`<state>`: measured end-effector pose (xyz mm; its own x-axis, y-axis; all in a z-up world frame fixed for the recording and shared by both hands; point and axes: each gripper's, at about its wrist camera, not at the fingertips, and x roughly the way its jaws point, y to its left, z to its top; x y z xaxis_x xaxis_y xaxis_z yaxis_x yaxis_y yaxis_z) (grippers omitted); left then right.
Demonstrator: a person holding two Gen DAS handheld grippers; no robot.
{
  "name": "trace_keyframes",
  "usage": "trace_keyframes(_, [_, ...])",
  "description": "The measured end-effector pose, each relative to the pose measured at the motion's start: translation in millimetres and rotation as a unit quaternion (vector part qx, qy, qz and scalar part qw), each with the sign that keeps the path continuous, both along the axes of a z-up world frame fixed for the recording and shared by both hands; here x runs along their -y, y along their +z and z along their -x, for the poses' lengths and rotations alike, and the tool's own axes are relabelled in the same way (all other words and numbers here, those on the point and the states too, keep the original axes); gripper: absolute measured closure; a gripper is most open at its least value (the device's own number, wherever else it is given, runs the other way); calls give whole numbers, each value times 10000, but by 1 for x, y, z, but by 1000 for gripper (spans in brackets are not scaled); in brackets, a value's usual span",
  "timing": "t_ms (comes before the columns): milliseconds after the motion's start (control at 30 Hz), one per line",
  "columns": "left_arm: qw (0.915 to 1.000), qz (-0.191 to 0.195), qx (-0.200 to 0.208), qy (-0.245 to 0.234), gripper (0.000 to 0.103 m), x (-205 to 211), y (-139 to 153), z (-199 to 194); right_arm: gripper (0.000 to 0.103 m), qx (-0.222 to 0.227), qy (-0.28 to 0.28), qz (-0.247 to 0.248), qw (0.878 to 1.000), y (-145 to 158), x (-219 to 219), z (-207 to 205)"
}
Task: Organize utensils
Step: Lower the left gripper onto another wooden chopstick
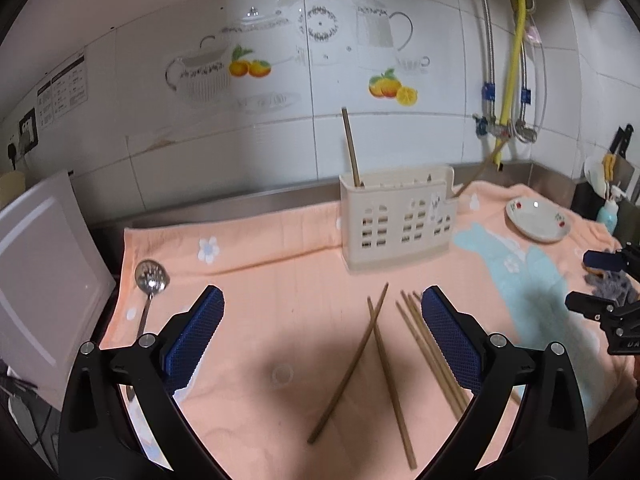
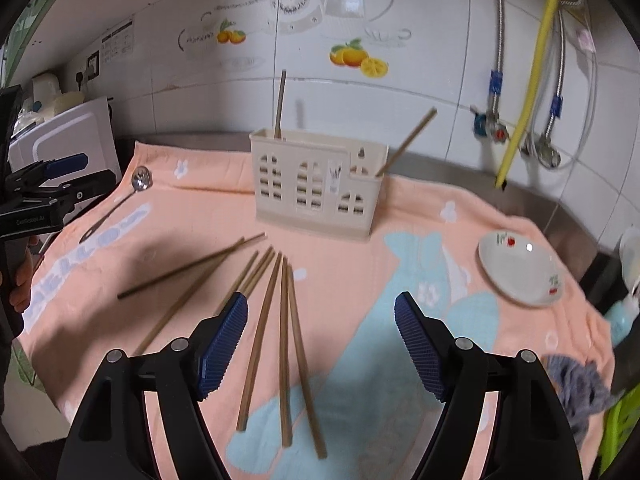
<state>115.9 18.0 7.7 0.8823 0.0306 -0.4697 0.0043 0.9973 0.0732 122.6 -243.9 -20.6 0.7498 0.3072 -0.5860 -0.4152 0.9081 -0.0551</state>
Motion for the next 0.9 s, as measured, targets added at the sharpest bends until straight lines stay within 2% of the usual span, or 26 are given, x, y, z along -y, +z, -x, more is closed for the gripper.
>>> trace_keyframes(200, [9995, -114, -278, 58, 5, 0, -30, 13, 31, -256, -37, -33, 9997, -28, 7, 12])
trace_keyframes(467, [9981, -127, -601, 48, 5, -3, -59, 21, 50, -702, -86, -98, 9974, -60, 17, 16])
trace_keyframes(567, [9975, -73, -700, 48, 5, -6, -68, 23, 54, -759, -101, -84, 9970, -66, 19, 17])
trace_keyframes(833, [9950, 69, -995, -1, 5, -12, -90, 24, 73, -971, -18, 6, 9953, -86, 20, 16])
trace_keyframes(900, [9945, 67, -1047, -10, 5, -13, -95, 24, 74, -1000, -9, 24, 9950, -90, 19, 14])
